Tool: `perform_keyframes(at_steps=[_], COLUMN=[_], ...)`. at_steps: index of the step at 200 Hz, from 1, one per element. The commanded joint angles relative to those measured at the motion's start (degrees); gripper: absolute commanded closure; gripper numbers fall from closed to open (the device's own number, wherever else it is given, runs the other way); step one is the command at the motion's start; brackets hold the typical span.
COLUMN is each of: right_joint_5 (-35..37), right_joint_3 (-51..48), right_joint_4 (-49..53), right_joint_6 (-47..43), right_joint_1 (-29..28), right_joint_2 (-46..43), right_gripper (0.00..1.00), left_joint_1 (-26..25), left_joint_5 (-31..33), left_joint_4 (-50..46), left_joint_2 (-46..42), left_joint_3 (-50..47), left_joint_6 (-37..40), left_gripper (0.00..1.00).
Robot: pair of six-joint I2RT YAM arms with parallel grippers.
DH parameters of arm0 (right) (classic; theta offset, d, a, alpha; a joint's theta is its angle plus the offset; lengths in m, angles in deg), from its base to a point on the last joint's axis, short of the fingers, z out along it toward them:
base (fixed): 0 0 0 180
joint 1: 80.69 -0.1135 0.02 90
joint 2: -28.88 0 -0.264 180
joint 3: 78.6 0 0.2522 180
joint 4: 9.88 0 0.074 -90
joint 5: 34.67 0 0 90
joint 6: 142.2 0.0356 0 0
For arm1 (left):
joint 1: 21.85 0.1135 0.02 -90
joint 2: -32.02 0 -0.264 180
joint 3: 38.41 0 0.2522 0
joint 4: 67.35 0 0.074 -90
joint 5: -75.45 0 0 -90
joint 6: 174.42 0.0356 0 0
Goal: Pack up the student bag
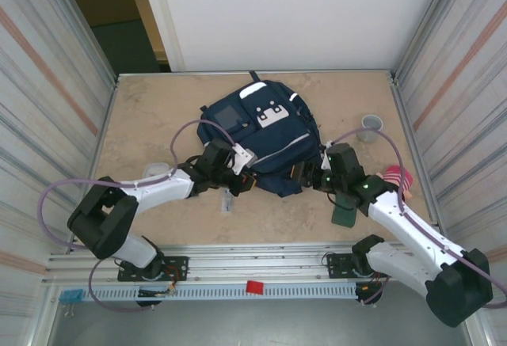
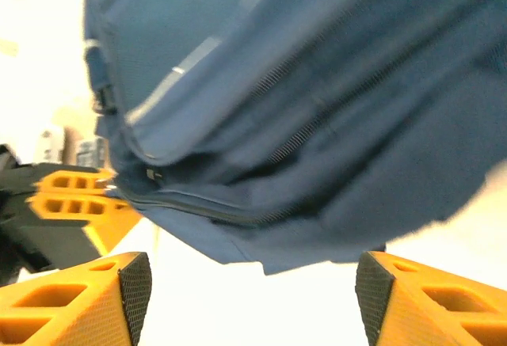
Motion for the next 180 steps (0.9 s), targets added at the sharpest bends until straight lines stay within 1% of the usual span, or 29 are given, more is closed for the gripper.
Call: perform_keyframes(at_steps=[1,9,24,51,76,104,145,155,167,173,180], right_joint_5=[-2.6,-3.4,-4.8,-4.6,-3.9,-2.1,-1.9,-2.3,-3.1,-3.6,-4.0], right_joint_3=[-2.1,-2.6,-3.6,-5.3,-7.0,-9.3,-10.5,-10.3,-10.1,-10.1,-9.8], right_joint_4=[-5.6,-8.3,-12.7,-16.2,-19.6,-22.4,-25.2,-25.8,-26.9,-27.4,-27.3], right_joint_6=[11.8,11.7,11.9,13.0,14.7,17.1,18.5,18.6,18.5,18.4,17.9], right_joint_1=[2.1,2.1,1.9,1.8,1.5,0.3,-0.3,-0.4,-0.4,-0.4,-0.4], right_joint_2=[1.8,2.4,6.5,11.4,13.2,13.3,12.9,13.0,13.2,13.3,13.0], right_gripper=[0.31,0.32,0.34,0.48,0.6,0.68,0.71,0.71,0.71,0.71,0.71], left_joint_1=[-0.4,-0.7,-1.5,-3.1,-4.9,-7.8,-11.6,-12.5,-13.6,-13.9,-14.1], left_joint_5=[1.9,1.9,1.3,0.1,-0.4,-1.4,-2.9,-2.9,-2.5,-2.1,-1.3], left_joint_4=[-1.0,-1.4,-1.9,-1.7,-3.1,-3.8,-4.9,-5.1,-5.2,-5.3,-5.6], left_joint_2=[0.8,1.0,1.6,3.0,4.8,6.7,9.2,9.6,10.2,10.4,10.6], left_joint_3=[0.7,1.1,1.7,2.6,4.8,7.8,12.2,13.1,14.1,14.5,15.0], left_joint_6=[0.9,1.2,1.9,2.2,2.6,2.3,1.9,1.8,1.8,1.9,1.9], left_gripper=[1.0,1.0,1.0,1.0,1.0,1.0,1.0,0.98,0.94,0.9,0.83])
